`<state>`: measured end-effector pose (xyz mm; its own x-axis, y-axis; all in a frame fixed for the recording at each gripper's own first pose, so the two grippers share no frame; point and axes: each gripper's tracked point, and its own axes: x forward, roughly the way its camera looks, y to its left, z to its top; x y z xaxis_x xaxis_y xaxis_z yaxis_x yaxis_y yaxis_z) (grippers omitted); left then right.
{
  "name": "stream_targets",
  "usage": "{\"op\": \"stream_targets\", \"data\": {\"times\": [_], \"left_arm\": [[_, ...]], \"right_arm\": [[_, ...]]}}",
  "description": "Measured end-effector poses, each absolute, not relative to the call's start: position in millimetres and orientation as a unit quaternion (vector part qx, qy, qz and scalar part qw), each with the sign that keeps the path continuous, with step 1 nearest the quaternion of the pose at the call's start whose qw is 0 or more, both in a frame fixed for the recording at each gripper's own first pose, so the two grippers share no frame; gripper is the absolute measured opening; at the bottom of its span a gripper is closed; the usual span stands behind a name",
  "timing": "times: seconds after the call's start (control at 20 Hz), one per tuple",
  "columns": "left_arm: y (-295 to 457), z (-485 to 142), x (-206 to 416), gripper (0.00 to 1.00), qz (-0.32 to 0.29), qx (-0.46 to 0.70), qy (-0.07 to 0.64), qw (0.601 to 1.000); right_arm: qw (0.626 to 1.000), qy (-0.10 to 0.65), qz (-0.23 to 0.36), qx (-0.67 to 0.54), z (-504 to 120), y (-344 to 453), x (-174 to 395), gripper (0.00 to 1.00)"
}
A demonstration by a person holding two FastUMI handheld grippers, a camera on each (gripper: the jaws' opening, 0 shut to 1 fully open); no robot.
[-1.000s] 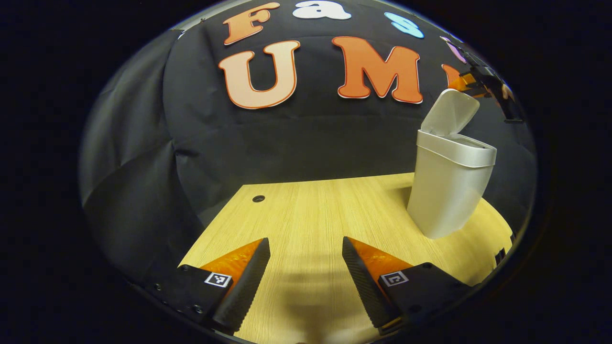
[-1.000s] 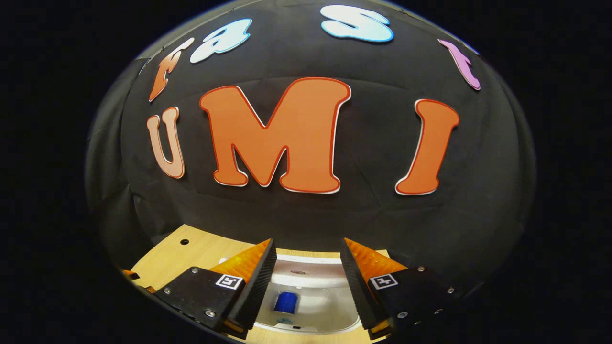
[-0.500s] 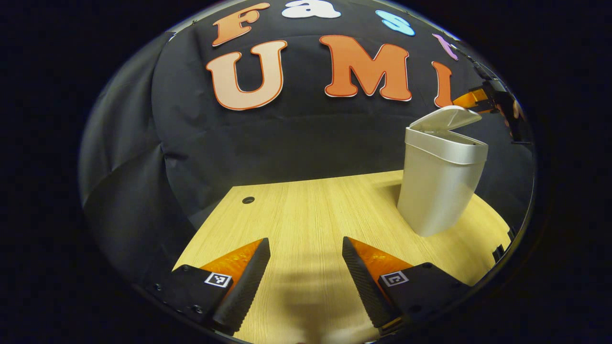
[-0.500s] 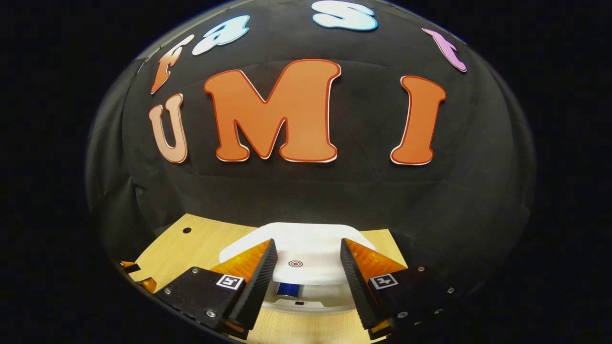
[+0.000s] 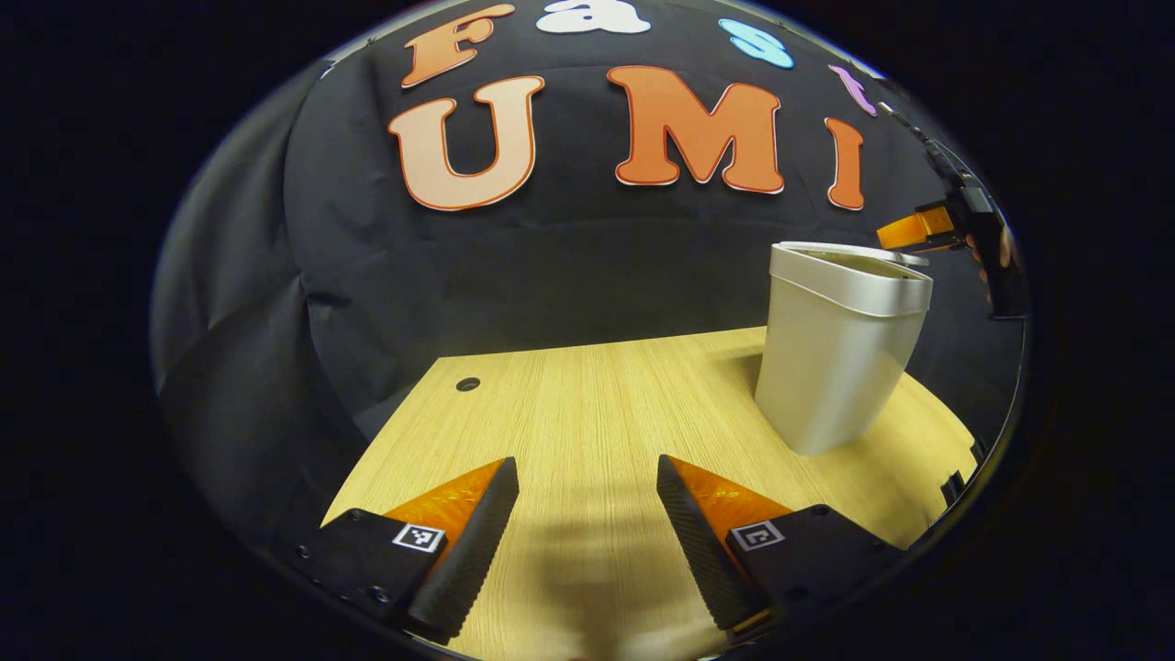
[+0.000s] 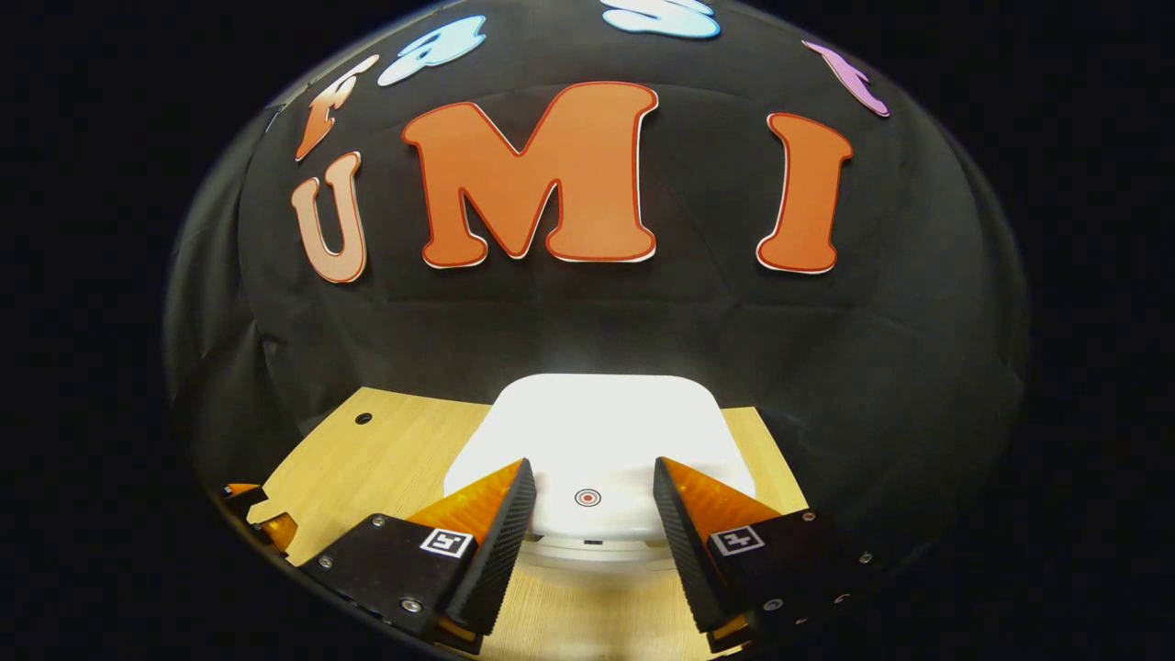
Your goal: Press the lid of the desktop garbage bin to open it, pick up the crumpled paper on the desktop and throw it into the bin, then pick up the pop can on the desktop and drop it into the bin, and finally close the garbage bin lid.
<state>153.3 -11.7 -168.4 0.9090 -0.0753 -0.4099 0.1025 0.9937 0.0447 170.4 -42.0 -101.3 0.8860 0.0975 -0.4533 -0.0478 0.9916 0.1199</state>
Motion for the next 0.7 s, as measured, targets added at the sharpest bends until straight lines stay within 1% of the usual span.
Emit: {"op": "stream_targets", "data": {"times": [0.2, 0.5, 0.7], "left_arm": [[-12.7, -172.2, 153.2, 0.97, -0.049, 0.029, 0.214, 0.975], [-13.3, -174.8, 154.8, 0.97, -0.052, 0.028, 0.219, 0.974], [-14.8, -174.9, 152.8, 0.97, -0.055, 0.028, 0.222, 0.973]], "right_arm": [[0.968, 0.246, 0.035, 0.041, -115.6, -38.9, 161.6, 0.79], [0.976, 0.213, 0.013, 0.052, -114.6, -38.8, 159.1, 0.80], [0.975, 0.216, 0.008, 0.048, -117.6, -37.5, 156.8, 0.80]]}}
